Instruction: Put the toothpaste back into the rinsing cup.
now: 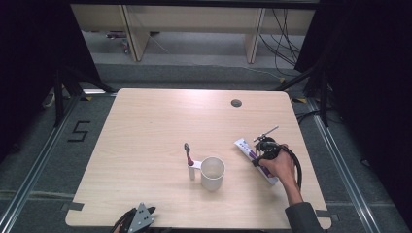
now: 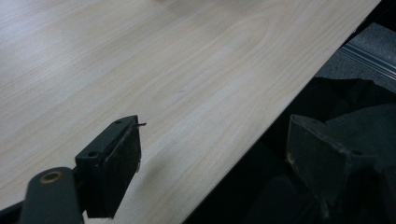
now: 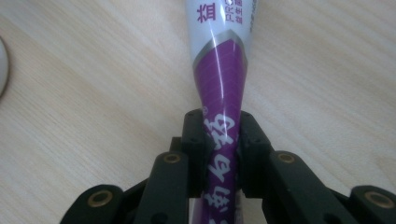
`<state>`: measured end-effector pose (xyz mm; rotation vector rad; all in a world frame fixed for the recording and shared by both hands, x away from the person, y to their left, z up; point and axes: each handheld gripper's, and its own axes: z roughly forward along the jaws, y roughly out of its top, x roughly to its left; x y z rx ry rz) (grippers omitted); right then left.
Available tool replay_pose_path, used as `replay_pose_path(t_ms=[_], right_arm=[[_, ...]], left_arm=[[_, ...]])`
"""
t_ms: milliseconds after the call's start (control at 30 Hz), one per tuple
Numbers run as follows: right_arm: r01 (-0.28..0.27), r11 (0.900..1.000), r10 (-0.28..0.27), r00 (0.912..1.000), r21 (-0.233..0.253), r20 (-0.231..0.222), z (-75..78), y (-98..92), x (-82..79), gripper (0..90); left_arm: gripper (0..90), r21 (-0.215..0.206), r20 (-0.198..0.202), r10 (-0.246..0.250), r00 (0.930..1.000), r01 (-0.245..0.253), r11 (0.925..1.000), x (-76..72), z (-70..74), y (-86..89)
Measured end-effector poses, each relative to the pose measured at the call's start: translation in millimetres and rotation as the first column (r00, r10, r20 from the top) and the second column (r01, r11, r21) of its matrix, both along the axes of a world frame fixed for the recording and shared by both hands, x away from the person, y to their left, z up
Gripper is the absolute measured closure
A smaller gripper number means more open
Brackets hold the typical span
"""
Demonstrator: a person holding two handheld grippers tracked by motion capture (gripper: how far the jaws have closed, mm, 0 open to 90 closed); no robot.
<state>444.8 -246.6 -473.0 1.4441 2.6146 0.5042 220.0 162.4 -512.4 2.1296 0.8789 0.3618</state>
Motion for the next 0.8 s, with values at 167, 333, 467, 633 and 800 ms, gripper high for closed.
replay_pose_path(t_ms=[167, 333, 467, 633, 800], right_arm=[[0.003, 0.995, -0.010, 0.9975, 0.104, 0.071, 10.8, -9.8, -5.7, 76.5], [-0.031, 0.984, 0.003, 0.9879, 0.176, 0.155, 21.3, -15.4, -13.5, 76.6], [-0.036, 0.972, -0.009, 0.9818, 0.233, 0.189, 25.8, -14.7, -19.8, 76.6], [-0.046, 0.945, -0.028, 0.9749, 0.324, 0.221, 34.6, -9.8, -27.3, 76.7], [-0.100, 0.920, -0.008, 0.9616, 0.379, 0.274, 44.2, -3.1, -32.0, 76.7]], left_arm=[[18.1, 0.000, 0.002, 0.000, 1.0000, 0.000, 1.0000, 0.1, -0.1, -0.3], [18.1, 0.019, 0.004, -0.002, 1.0000, 0.002, 0.9998, 0.6, 0.4, 1.0], [18.1, 0.004, 0.002, 0.002, 1.0000, -0.002, 1.0000, 0.3, 0.0, 0.1], [18.1, 0.018, 0.004, -0.001, 1.0000, 0.001, 0.9998, 0.8, 0.2, 1.0], [18.1, 0.005, 0.003, 0.003, 1.0000, -0.003, 1.0000, 0.4, -0.2, 0.0]])
